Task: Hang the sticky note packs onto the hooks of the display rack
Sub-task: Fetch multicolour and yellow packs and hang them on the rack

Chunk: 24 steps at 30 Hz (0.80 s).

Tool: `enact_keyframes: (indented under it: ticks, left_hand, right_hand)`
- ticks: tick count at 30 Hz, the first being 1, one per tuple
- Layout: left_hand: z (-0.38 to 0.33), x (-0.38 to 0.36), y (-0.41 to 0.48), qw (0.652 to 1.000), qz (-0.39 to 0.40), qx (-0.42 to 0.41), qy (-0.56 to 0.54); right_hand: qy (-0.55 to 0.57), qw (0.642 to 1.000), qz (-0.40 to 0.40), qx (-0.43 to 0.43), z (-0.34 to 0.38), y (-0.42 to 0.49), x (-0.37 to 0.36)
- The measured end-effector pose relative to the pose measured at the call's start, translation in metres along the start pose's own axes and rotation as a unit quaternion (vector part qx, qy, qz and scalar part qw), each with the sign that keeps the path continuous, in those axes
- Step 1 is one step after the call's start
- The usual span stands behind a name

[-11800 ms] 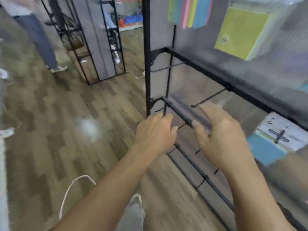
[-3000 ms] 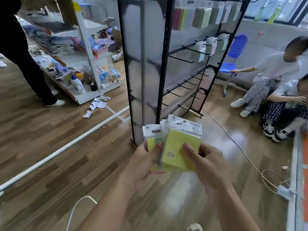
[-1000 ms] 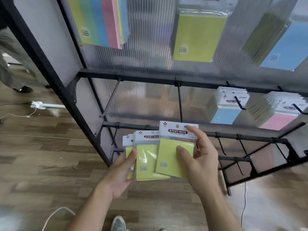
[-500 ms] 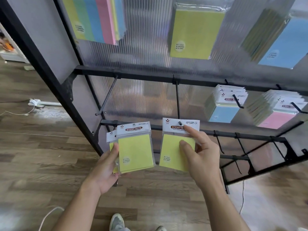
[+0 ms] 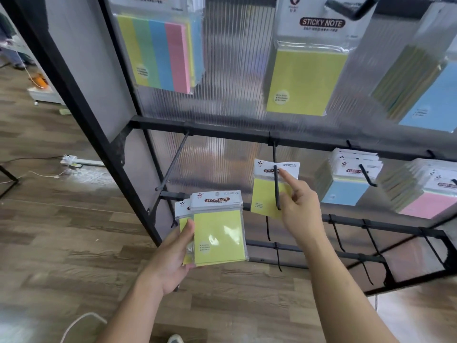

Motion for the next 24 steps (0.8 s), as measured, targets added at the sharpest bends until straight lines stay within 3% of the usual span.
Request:
enact_keyframes:
  ticks: [12, 14, 17, 21, 24]
  left_hand:
    - [-0.014, -0.013, 0.013, 1.0, -0.031, 0.001, 0.004]
    - [-0.013, -0.013, 0.013, 0.999, -0.035, 0.004, 0.013]
    - [-0.012, -0.016, 0.012, 0.999, -0.036, 0.007, 0.024]
    - [-0.006, -0.024, 0.01, 0.999, -0.036, 0.014, 0.024]
    - [-0.002, -0.028, 0.006, 0.999, -0.027, 0.019, 0.034]
  right_hand:
    - [-0.002, 0.998, 0.051, -0.046, -0.008, 0.034, -0.002]
    - [-0.015, 0.998, 0.027, -0.045, -0.005, 0.021, 0.001]
    - [0.066, 0.995, -0.004, -0.072, 0.012, -0.006, 0.002]
    - [0.19, 0.975, 0.066, -0.09, 0.03, -0.033, -0.004]
    - [0.214, 0.968, 0.076, -0.106, 0.034, -0.043, -0.007]
Point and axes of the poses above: each hand's wrist, its own y-axis towards the middle knuckle, its own x-axis out of the back of the hand, z = x × y, the point moved 1 cm from there along y, towards the middle knuckle, and after that the axes turned 11 degrees about x, right-handed, at the moved point
